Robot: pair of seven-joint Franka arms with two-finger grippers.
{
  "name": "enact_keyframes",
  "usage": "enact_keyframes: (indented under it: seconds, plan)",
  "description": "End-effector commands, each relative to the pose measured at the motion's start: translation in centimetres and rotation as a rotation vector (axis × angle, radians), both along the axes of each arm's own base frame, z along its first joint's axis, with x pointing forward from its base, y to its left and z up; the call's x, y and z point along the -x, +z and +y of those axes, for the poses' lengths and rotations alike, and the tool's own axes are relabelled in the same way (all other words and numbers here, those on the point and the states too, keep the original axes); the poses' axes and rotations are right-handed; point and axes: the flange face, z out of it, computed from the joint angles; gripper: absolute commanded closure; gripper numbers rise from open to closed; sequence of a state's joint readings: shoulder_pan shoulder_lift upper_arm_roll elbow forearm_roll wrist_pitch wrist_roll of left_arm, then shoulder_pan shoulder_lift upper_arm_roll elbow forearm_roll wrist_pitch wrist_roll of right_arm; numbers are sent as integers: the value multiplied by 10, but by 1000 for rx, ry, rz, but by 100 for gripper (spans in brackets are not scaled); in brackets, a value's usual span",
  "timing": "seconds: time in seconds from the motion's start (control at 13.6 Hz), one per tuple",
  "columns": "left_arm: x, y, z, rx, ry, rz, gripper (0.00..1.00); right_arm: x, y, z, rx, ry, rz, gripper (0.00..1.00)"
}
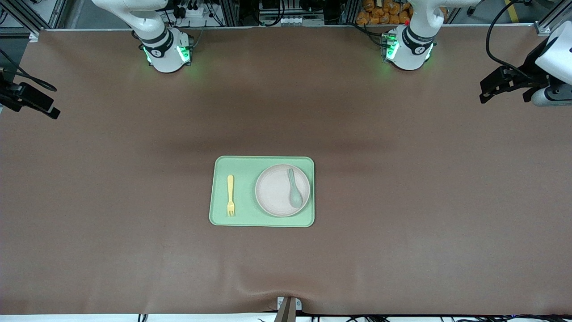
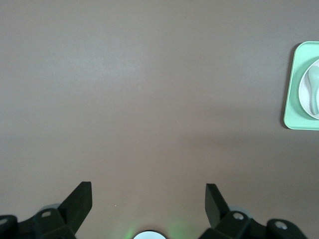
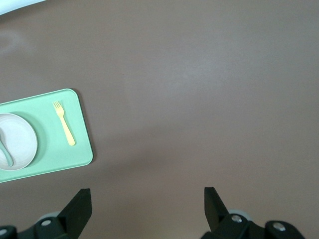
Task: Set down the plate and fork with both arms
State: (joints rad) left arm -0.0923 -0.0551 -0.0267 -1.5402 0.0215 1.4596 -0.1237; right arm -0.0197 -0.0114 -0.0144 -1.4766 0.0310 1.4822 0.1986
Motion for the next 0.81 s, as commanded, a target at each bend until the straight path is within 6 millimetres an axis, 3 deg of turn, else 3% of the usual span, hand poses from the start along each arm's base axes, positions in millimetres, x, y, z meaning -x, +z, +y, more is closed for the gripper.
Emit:
enact_keyframes:
  seconds: [0.0, 0.74]
  plan:
    - [3, 7, -1, -27, -5, -3, 0, -3, 4, -5, 13, 0, -4, 0]
    - [8, 11, -5, -31, -11, 3, 0, -3, 3, -6, 13, -2, -3, 0]
